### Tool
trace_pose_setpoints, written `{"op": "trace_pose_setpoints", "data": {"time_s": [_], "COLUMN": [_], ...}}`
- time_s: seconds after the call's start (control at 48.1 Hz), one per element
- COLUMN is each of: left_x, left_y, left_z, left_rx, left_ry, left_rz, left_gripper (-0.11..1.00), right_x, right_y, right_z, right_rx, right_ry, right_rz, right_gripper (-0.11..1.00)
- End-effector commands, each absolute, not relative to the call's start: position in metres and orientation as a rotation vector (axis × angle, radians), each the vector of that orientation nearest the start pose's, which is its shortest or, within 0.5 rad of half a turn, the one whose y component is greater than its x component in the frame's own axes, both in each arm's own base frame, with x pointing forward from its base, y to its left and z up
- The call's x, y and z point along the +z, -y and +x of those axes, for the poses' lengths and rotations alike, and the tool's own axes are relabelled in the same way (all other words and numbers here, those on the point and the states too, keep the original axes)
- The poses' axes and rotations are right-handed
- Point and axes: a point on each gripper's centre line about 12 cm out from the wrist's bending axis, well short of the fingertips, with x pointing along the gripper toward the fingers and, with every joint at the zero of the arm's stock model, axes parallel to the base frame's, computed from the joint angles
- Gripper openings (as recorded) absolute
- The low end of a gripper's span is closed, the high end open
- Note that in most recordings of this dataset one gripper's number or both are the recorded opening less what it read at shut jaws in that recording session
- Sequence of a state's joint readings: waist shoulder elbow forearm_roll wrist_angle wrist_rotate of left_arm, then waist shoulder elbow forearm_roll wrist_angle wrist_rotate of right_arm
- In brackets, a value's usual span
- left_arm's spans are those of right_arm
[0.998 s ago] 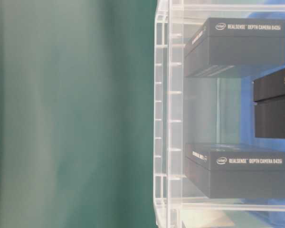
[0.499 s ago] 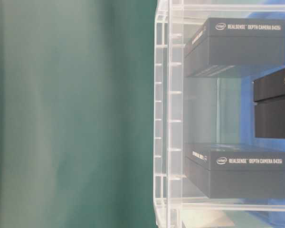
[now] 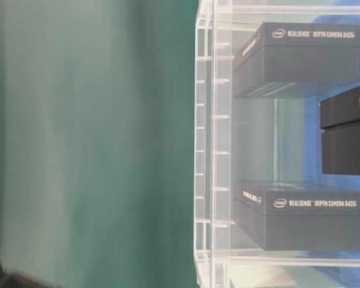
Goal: Take out the box from the case.
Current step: 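Move the left gripper over the left black box in the case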
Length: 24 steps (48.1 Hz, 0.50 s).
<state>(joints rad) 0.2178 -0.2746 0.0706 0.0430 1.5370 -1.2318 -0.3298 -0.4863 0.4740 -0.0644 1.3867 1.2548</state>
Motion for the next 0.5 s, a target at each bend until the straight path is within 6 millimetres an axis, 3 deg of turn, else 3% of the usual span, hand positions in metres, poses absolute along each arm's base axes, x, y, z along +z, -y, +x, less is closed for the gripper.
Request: {"op": "trace_pose_setpoints", "data": {"time_s": [0.0, 0.27, 0.478], "left_x": [0.393, 0.399, 0.400], "left_y": [-0.072, -0.075, -0.074], "left_z": [0.308, 0.358, 0.376], "left_rx": [0.986, 0.950, 0.958], "left_ry": [-0.989, -0.982, -0.998], "left_rz": [-1.143, -1.128, -1.128], "left_gripper": [0.98, 0.98, 0.98], "right_x": [0.313, 0.313, 0.313], "right_y": [0.084, 0.084, 0.084], "right_z": [0.221, 0.220, 0.220], "right_rx": [-1.137, -1.135, -1.135], "right_ry": [-0.974, -0.974, -0.974], "right_rz": [1.199, 1.196, 1.196], "right_gripper": [0.94, 0.94, 0.94]}}
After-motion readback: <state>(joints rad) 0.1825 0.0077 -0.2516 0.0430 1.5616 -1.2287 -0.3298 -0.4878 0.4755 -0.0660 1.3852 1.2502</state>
